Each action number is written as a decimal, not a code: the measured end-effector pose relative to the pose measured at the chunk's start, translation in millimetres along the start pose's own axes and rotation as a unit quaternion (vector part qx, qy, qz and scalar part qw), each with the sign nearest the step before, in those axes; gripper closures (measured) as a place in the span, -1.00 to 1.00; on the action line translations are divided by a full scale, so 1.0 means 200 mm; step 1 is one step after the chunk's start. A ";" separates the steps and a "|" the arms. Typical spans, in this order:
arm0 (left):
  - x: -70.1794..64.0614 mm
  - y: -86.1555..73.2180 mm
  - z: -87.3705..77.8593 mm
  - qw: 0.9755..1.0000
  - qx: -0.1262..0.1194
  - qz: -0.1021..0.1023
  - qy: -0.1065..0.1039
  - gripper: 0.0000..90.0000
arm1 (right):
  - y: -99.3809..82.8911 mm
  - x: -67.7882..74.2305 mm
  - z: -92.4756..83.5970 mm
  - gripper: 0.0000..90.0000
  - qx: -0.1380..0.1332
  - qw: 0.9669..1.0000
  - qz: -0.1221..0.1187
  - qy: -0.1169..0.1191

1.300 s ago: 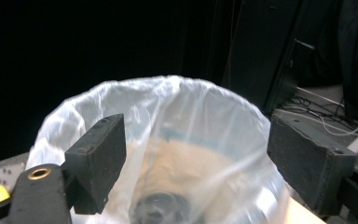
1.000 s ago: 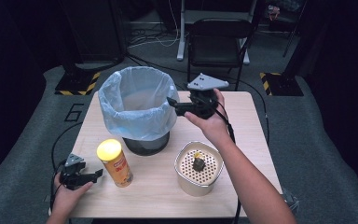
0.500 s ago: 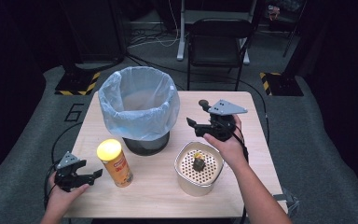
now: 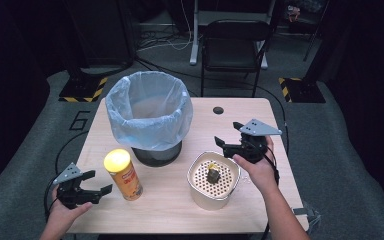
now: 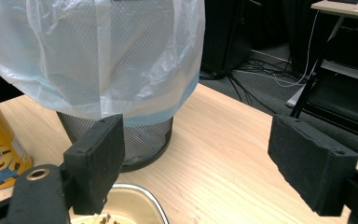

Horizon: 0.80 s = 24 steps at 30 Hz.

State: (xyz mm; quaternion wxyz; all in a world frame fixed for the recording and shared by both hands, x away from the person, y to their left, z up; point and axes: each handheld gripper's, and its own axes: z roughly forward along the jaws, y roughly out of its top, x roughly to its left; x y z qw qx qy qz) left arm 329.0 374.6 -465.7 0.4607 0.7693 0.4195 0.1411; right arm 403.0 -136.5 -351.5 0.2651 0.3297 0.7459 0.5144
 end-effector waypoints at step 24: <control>-0.18 0.05 0.23 0.997 -0.011 0.075 -0.018 -0.47 | -0.26 -0.13 -0.19 -0.56 -0.009 0.997 0.071 -0.036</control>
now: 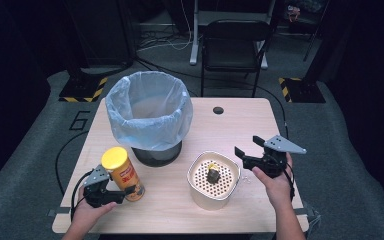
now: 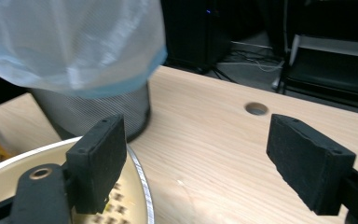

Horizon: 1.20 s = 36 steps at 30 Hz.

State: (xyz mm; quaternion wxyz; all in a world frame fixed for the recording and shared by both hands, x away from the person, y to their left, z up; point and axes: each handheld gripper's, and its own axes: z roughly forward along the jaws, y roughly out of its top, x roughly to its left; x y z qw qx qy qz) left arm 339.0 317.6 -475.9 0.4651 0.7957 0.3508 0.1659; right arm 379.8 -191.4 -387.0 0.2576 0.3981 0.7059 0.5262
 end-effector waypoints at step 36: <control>-0.13 1.00 -0.49 1.000 -0.005 0.011 0.007 -0.47 | -0.24 -0.23 0.02 -0.47 0.052 0.996 0.067 -0.036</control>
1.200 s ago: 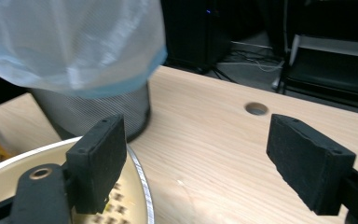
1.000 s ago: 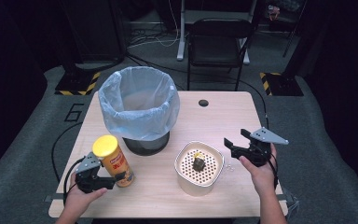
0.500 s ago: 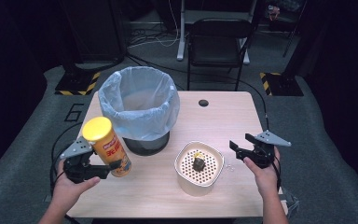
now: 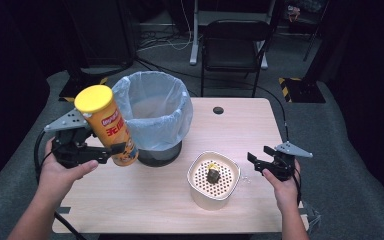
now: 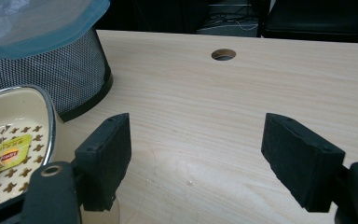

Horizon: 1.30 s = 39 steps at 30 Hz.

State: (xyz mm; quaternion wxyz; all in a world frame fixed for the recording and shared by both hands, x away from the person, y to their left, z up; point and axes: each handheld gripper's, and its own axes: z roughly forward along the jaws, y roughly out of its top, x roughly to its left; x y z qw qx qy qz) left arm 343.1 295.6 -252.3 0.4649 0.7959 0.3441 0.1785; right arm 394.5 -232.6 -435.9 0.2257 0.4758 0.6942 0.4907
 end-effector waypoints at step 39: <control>0.21 0.54 0.34 0.997 -0.021 -0.036 0.069 -0.47 | -0.04 -0.05 0.02 -0.44 0.005 0.999 0.033 0.011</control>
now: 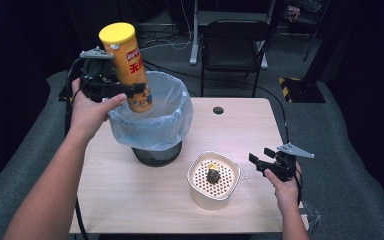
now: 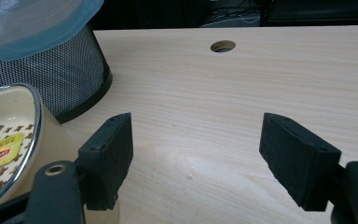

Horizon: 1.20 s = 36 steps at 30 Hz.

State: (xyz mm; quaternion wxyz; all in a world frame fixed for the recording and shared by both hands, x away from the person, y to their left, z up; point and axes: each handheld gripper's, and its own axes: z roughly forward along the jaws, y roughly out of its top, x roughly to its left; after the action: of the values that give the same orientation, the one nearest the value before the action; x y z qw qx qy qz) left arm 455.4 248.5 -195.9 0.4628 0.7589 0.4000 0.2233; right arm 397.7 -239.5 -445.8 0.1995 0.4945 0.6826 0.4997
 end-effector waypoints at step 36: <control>0.13 -0.15 0.08 0.997 0.074 -0.020 0.027 -0.52 | -0.01 0.00 0.01 -0.42 -0.004 1.000 0.010 0.006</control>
State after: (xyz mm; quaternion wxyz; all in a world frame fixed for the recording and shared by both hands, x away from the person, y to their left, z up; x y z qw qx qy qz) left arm 470.4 268.9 -231.4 0.3985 0.7767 0.4428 0.2047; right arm 398.7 -238.1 -448.6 0.1925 0.4970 0.6769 0.5077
